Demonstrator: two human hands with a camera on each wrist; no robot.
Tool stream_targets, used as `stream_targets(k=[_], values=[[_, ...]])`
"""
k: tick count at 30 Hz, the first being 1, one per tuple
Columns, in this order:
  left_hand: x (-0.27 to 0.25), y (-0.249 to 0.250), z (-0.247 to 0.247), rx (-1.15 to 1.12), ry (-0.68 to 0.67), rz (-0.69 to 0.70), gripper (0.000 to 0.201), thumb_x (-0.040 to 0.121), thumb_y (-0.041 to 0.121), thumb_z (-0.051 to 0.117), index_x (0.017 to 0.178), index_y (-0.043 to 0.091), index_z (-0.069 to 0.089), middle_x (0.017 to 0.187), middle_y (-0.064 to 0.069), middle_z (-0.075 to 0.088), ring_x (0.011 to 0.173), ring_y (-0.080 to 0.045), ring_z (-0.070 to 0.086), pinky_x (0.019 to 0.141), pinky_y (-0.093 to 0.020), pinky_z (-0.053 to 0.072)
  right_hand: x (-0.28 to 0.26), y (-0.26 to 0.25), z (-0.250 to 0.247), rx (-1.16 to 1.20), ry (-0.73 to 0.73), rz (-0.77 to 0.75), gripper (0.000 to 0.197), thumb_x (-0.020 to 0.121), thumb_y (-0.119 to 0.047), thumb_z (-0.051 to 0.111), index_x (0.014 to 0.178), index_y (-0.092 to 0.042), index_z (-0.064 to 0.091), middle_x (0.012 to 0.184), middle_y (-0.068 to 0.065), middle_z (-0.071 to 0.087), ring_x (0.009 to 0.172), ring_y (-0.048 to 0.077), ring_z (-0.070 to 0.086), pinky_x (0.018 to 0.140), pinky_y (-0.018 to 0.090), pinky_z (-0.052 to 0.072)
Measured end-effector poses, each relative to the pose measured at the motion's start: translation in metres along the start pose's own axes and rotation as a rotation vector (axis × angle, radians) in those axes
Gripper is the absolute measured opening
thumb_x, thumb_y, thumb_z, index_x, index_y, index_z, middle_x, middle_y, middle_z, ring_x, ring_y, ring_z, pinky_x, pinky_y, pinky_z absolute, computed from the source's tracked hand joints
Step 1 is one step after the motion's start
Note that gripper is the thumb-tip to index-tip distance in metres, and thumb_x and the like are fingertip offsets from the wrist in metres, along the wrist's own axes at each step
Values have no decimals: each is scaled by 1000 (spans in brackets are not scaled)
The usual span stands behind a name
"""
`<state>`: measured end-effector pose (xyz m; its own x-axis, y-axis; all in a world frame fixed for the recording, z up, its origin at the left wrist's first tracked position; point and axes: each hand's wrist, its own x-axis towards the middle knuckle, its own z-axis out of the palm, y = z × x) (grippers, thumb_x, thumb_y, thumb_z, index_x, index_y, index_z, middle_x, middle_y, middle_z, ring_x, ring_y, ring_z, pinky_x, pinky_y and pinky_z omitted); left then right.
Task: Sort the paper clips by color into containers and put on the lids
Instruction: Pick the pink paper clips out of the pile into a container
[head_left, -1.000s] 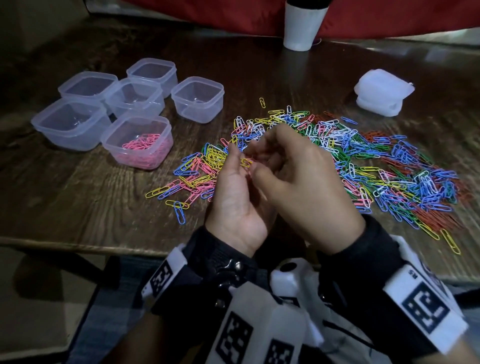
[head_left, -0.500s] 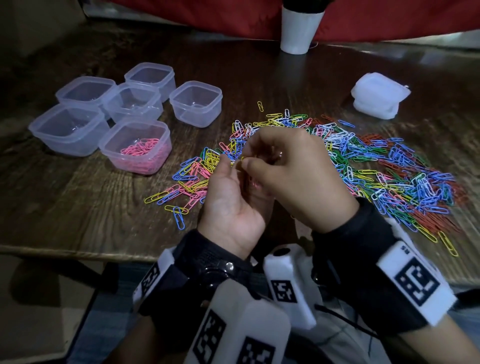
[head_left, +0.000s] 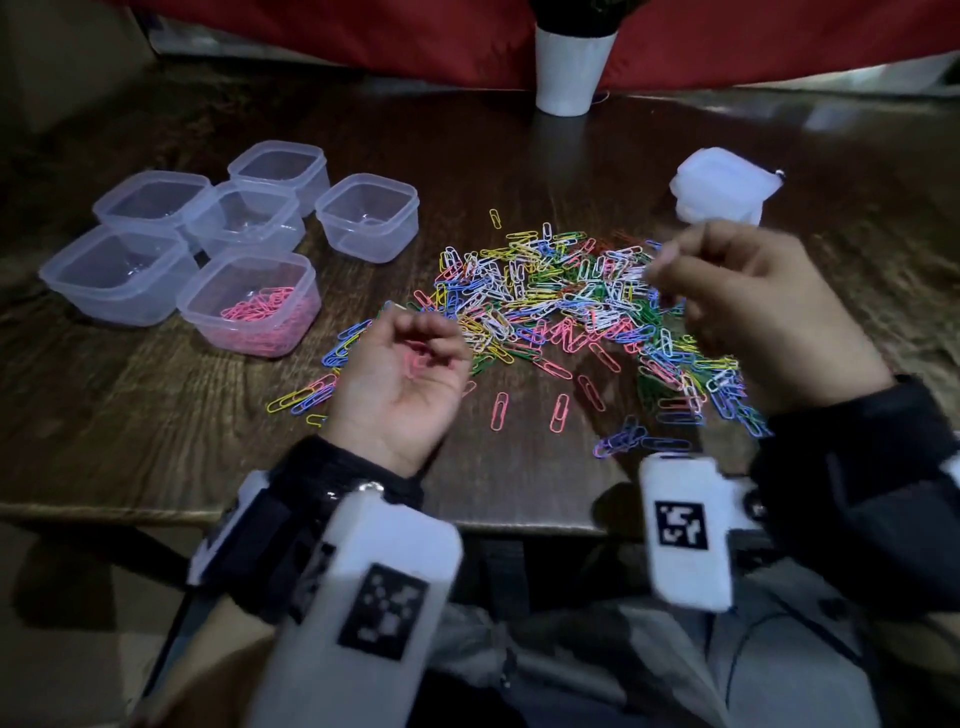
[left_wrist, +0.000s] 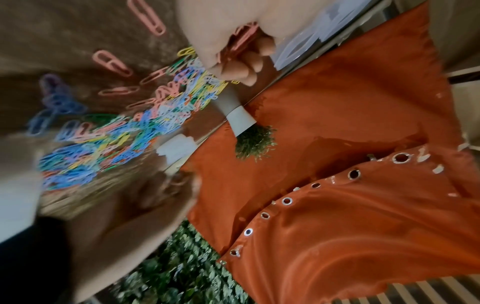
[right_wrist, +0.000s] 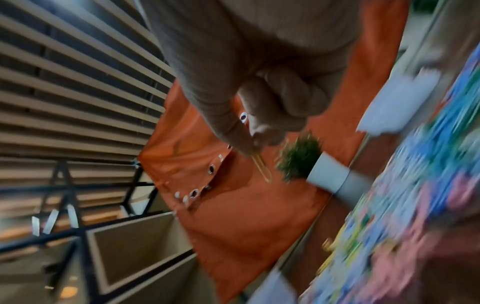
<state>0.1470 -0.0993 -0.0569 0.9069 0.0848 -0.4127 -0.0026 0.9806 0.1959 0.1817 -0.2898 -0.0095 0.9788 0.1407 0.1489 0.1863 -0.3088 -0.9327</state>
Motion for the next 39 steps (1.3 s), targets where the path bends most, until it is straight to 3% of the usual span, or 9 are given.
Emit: stream_targets(k=[5,10,13,19,22,26,32,36,39], values=[[1,31,-7,-108,-45,11,54,99,25,34,47,13,34,41,3,34,32,-10,37,29,-15,26,-2,21,-21,-464,-119,157,15,77,-5,67,73,-16,59,65,7,61,42,7,49,55,26,42],[-4,35,-6,-141,-47,34,31,76,6,44,48,13,32,41,3,33,30,-10,36,27,-17,26,3,-4,10,-803,-289,4,10,80,-17,68,89,-15,68,80,4,60,74,16,52,58,24,35],[-2,32,-6,-173,-43,17,51,99,16,34,48,13,32,41,3,33,30,-10,36,28,-16,26,19,-6,38,-914,-504,9,16,81,-23,69,91,-11,67,81,4,59,77,16,54,55,22,37],[-1,29,-9,-154,-13,-17,51,99,22,35,49,14,35,42,5,35,31,-9,38,30,-13,27,34,1,60,-988,-659,74,10,81,-17,70,80,-12,62,77,2,56,76,17,54,55,22,40],[-5,23,1,246,-23,-94,49,96,32,40,50,17,35,43,7,30,31,-4,32,27,-12,22,35,0,49,-917,-708,155,22,86,-16,63,65,-14,54,67,-1,54,59,11,50,47,19,38],[-14,19,21,1202,-70,-94,38,89,41,49,58,19,42,41,9,22,30,-1,19,30,-11,9,34,-5,20,-628,-609,245,19,91,-2,43,73,-7,47,60,7,51,46,14,46,39,17,41],[-4,9,38,2600,-329,171,35,78,43,68,72,8,69,59,-2,55,59,-14,50,52,-22,35,22,6,8,-986,-699,188,37,93,-33,52,92,2,62,76,9,50,67,19,46,53,25,32],[8,-6,40,2824,-372,170,33,78,37,71,83,5,69,79,-8,66,79,-23,60,65,-29,42,26,6,23,-1086,-650,117,23,83,-27,67,80,-5,61,69,4,51,69,19,49,49,20,33],[14,-10,38,2797,-436,114,25,79,24,69,79,-1,69,75,-12,62,75,-25,60,69,-35,48,32,7,32,-1074,-646,136,29,86,-14,62,61,-9,47,60,1,45,58,16,46,46,20,32]])
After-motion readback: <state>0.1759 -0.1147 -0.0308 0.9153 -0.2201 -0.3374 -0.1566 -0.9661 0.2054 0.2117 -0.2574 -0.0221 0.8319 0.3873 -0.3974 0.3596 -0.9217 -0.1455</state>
